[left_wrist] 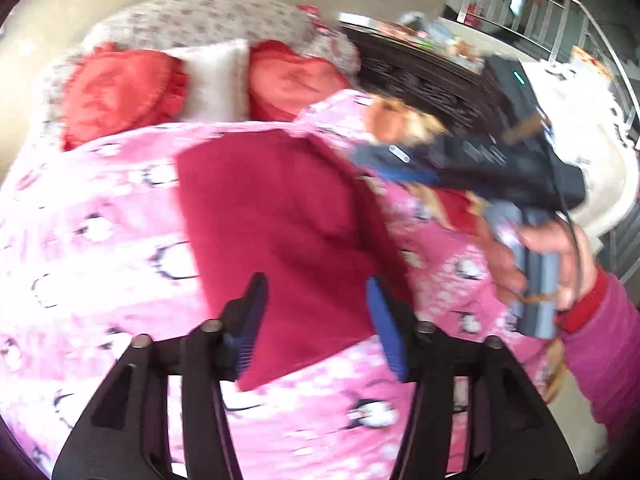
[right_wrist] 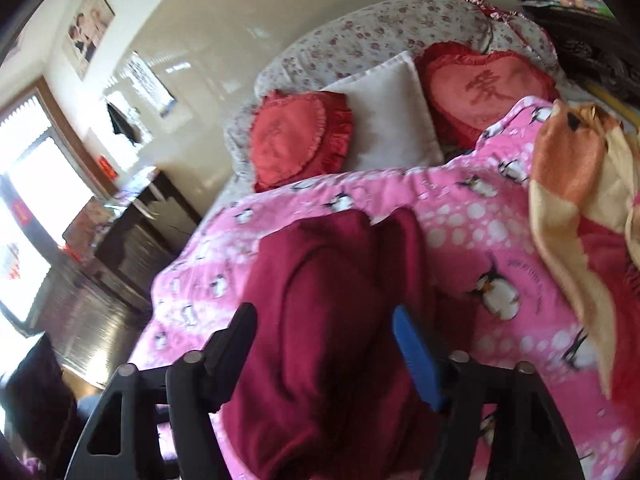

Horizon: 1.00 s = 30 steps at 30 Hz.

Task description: Fold small clothes

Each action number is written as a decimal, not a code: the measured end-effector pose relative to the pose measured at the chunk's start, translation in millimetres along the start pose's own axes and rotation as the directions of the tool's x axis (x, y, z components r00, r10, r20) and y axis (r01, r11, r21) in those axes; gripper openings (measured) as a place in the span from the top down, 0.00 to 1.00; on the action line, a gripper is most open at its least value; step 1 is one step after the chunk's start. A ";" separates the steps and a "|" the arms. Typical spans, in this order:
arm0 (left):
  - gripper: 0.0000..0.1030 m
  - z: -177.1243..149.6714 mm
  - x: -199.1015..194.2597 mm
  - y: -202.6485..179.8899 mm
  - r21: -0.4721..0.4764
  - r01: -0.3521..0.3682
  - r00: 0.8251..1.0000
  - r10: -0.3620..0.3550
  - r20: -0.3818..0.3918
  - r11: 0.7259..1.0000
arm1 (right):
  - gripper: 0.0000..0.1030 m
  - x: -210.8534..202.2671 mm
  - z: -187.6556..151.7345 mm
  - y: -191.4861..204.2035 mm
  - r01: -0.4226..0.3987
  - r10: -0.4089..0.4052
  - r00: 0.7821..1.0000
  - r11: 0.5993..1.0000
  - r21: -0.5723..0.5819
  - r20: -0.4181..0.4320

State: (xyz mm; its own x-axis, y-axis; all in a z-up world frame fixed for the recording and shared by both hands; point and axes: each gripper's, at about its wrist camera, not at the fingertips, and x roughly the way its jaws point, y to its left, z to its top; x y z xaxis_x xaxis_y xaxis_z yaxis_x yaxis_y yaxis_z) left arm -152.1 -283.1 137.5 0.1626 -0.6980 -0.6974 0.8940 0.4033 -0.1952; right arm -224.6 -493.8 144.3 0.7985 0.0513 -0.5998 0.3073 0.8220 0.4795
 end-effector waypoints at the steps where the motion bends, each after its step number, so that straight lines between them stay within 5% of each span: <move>1: 0.48 -6.2 -5.5 0.9 -0.012 -0.032 0.999 0.032 -0.002 0.999 | 0.33 5.0 -5.8 3.8 -0.012 0.013 1.000 1.000 0.010 -0.024; 4: 0.48 -17.7 7.0 22.1 -0.051 -0.110 0.994 0.109 -0.032 0.993 | 0.33 30.3 -19.3 5.1 0.013 -0.010 0.995 0.999 0.030 -0.103; 8: 0.48 -33.3 30.9 32.9 -0.085 -0.112 0.988 0.102 -0.112 0.990 | 0.33 65.9 -27.9 -3.3 0.061 -0.049 0.986 0.995 0.073 -0.156; 9: 0.48 -35.9 33.6 32.9 -0.080 -0.115 0.987 0.105 -0.120 0.990 | 0.40 68.3 -29.3 -4.2 0.062 -0.049 0.990 0.994 0.089 -0.133; 10: 0.48 -41.3 30.6 33.8 -0.072 -0.120 0.986 0.111 -0.123 0.990 | 0.74 68.1 -28.6 -1.9 0.057 -0.048 0.993 0.995 0.086 -0.104; 11: 0.48 -39.8 29.4 31.0 -0.061 -0.127 0.986 0.120 -0.118 0.990 | 0.86 66.9 -27.5 2.6 0.056 -0.050 0.994 0.996 0.063 -0.096; 17: 0.45 -22.4 20.0 18.2 -0.020 -0.096 0.995 0.096 -0.024 0.995 | 0.87 18.7 -23.9 29.5 0.127 -0.129 0.992 0.988 -0.090 -0.016; 21: 0.43 -19.6 52.3 13.8 -0.019 -0.091 0.992 0.089 -0.089 0.996 | 0.87 26.0 -27.7 7.3 0.265 -0.268 0.963 0.960 -0.084 -0.029; 25: 0.43 -24.7 58.2 12.6 -0.016 -0.128 0.986 0.125 -0.112 0.992 | 0.72 32.6 -27.8 -21.9 0.239 -0.237 0.968 0.971 0.021 -0.084; 30: 0.43 -19.1 50.7 13.8 -0.016 -0.138 0.987 0.136 -0.082 0.990 | 0.71 -16.3 -14.5 6.5 0.238 -0.235 0.969 0.970 -0.040 0.074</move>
State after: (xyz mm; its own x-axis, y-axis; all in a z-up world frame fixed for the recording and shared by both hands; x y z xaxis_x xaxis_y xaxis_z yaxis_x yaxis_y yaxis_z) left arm -139.5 -301.7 86.2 0.2480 -0.5855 -0.7718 0.8562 0.5053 -0.1082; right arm -243.1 -481.1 147.9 0.7403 -0.1855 -0.6461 0.4676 0.8327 0.2966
